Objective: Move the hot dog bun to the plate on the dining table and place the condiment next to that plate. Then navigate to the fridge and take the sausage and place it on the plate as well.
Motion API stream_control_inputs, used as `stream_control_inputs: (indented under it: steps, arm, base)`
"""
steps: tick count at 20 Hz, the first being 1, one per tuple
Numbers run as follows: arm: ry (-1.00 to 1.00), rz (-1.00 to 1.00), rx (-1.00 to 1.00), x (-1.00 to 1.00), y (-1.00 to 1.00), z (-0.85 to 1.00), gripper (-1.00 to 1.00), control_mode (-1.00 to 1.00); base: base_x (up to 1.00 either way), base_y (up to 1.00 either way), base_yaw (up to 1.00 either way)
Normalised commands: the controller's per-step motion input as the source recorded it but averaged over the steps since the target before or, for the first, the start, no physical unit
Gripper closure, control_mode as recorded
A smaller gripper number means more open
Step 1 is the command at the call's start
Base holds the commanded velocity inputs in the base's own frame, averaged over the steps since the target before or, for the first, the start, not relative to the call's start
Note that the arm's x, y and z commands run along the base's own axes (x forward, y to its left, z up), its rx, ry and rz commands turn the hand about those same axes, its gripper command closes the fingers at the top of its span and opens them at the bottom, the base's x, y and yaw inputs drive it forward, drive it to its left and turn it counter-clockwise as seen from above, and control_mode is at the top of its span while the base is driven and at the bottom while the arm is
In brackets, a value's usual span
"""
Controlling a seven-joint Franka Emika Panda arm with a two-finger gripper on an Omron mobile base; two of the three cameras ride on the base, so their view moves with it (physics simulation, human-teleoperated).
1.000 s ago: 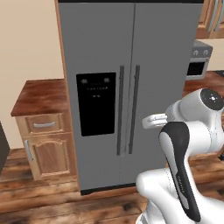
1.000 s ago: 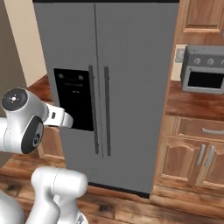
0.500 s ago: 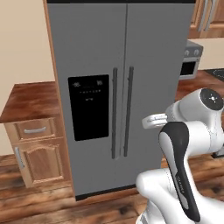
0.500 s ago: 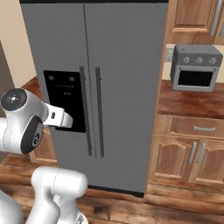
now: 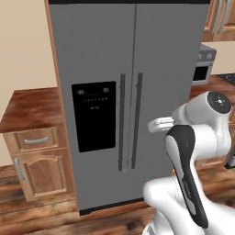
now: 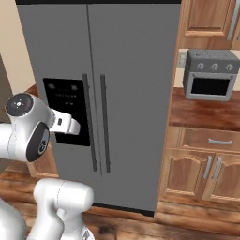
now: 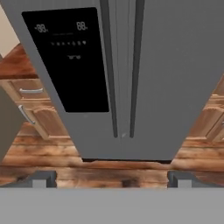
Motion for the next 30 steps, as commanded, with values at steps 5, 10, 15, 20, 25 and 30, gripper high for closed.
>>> stream_control_inputs:
  steps: [5,10,15,20,25,30]
  arm:
    - [0.00,0.00,0.00,0.80,-0.07,0.24,-1.00,-1.00]
    - [-0.01,0.00,0.00,0.68,-0.26,0.11,-1.00,-1.00]
    - [-0.08,-0.01,0.00,0.50,-0.20,0.00,-1.00,-1.00]
    - [-0.11,-0.01,-0.02,0.46,-0.03,-0.03,-1.00,-1.00]
    - [-0.08,-0.03,-0.07,0.54,0.00,-0.03,-1.00,-1.00]
    - [0.00,-0.09,-0.08,0.50,-0.02,-0.01,-1.00,-1.00]
  base:
    - [0.00,0.00,0.00]
    - [0.00,0.00,0.00]
    - [0.00,0.00,0.00]
    - [0.00,0.00,0.00]
    - [0.00,0.00,0.00]
    - [0.00,0.00,0.00]
